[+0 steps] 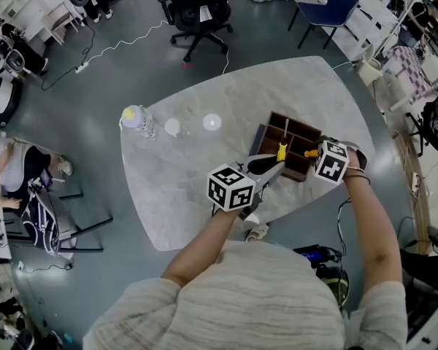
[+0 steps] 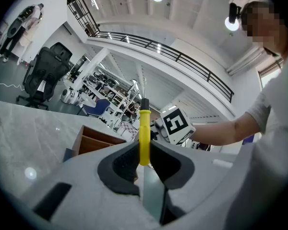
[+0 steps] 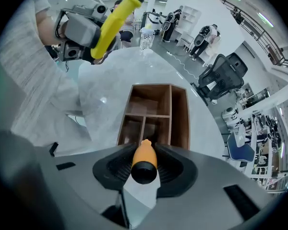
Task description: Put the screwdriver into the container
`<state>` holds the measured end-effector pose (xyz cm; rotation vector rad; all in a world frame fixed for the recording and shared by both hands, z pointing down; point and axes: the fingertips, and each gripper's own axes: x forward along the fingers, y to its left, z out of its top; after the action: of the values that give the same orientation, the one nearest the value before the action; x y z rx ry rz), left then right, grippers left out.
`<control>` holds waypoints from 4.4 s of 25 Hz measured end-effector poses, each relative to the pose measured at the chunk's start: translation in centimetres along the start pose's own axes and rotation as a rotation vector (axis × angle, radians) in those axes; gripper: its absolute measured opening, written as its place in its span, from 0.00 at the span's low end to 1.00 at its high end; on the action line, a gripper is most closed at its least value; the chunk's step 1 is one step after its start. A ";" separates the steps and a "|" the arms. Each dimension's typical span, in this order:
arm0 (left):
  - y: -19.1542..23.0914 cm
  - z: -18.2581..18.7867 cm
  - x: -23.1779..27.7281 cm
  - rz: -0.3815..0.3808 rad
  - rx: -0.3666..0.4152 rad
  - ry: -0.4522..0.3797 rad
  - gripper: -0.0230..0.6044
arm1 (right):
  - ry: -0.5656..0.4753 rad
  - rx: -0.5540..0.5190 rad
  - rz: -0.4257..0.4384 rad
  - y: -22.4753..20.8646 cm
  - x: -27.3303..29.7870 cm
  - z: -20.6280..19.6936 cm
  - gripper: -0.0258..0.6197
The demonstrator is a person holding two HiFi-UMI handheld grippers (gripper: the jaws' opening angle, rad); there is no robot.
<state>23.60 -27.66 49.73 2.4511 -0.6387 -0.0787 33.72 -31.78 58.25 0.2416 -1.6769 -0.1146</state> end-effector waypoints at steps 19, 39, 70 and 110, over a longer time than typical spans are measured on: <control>1.1 -0.3 0.1 -0.010 -0.017 0.016 0.15 | -0.101 0.115 -0.009 -1.8 1.9 1.2 0.25; 1.4 0.3 0.6 -0.034 -0.006 0.042 0.15 | -0.526 0.510 -0.112 -4.0 -5.8 3.9 0.28; 1.9 -0.1 3.0 0.037 0.153 0.109 0.15 | -0.958 0.911 0.113 -4.4 -11.1 11.1 0.13; 0.8 -0.6 3.1 -0.112 0.062 0.126 0.07 | -0.813 0.992 -0.225 -7.7 -6.1 2.4 0.12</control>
<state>26.10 -29.29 50.95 2.5268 -0.4560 0.0512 32.70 -38.08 50.35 1.2600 -2.3934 0.5406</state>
